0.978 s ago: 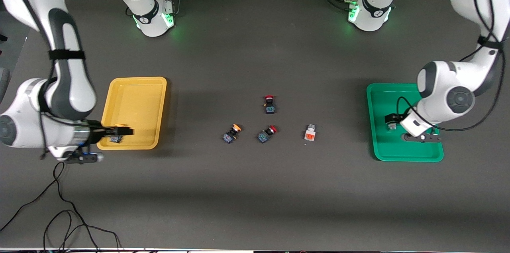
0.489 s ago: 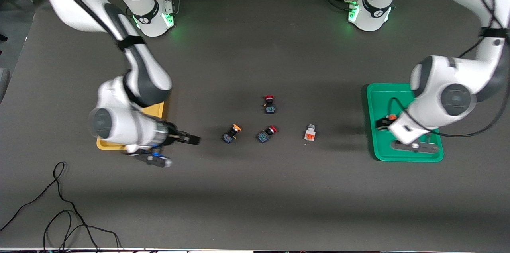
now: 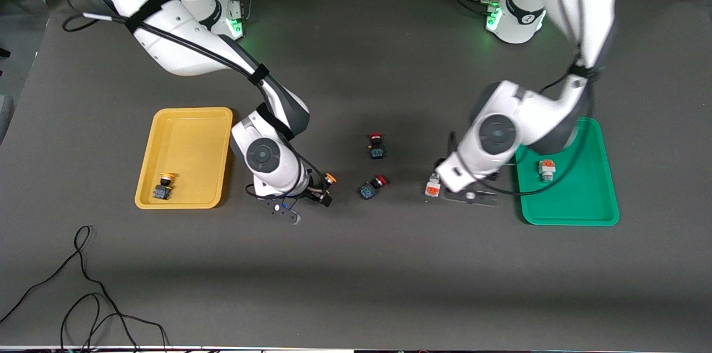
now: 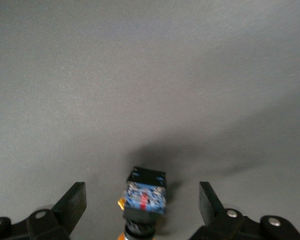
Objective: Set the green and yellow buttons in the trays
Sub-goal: 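Grasp another yellow button with the right gripper while the left gripper grasps a white button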
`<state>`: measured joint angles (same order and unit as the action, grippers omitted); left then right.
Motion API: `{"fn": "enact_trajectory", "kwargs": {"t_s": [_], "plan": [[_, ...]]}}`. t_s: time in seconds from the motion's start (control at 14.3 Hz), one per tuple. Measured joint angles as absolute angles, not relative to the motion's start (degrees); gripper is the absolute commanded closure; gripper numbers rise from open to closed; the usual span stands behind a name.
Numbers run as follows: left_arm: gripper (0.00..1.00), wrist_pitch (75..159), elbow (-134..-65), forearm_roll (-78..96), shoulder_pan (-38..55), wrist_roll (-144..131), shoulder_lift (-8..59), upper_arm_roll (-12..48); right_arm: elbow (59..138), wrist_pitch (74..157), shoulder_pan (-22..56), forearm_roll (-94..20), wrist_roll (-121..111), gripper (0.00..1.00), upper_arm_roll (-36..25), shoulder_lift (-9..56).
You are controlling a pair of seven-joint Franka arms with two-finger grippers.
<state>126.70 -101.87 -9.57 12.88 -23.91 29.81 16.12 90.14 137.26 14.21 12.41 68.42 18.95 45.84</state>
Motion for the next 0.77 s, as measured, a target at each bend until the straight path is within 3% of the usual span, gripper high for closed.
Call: {"fn": "enact_trajectory", "kwargs": {"t_s": [0.21, 0.28, 0.63, 0.7, 0.77], "plan": [[0.01, 132.5, -101.5, -9.6, 15.2, -26.2, 35.8, 16.0, 89.8, 139.4, 14.2, 12.5, 69.3, 0.01, 19.0, 47.4], [0.06, 133.5, -101.3, -9.7, 15.1, -26.2, 37.3, 15.9, 89.7, 139.6, 14.2, 12.5, 69.4, 0.03, 19.0, 47.6], [0.62, 134.0, -100.1, -9.7, 15.1, -26.2, 38.6, 15.5, 89.7, 140.5, 14.2, 12.5, 69.6, 0.13, 19.2, 48.3], [0.68, 134.0, -99.9, -9.7, 15.1, -26.2, 38.6, 15.4, 89.7, 140.5, 14.2, 12.5, 69.6, 0.23, 19.2, 48.4], [0.70, 134.0, -99.9, -9.7, 15.1, -26.4, 38.6, 15.4, 89.7, 140.5, 14.2, 12.5, 69.7, 0.39, 19.2, 48.4]]}}
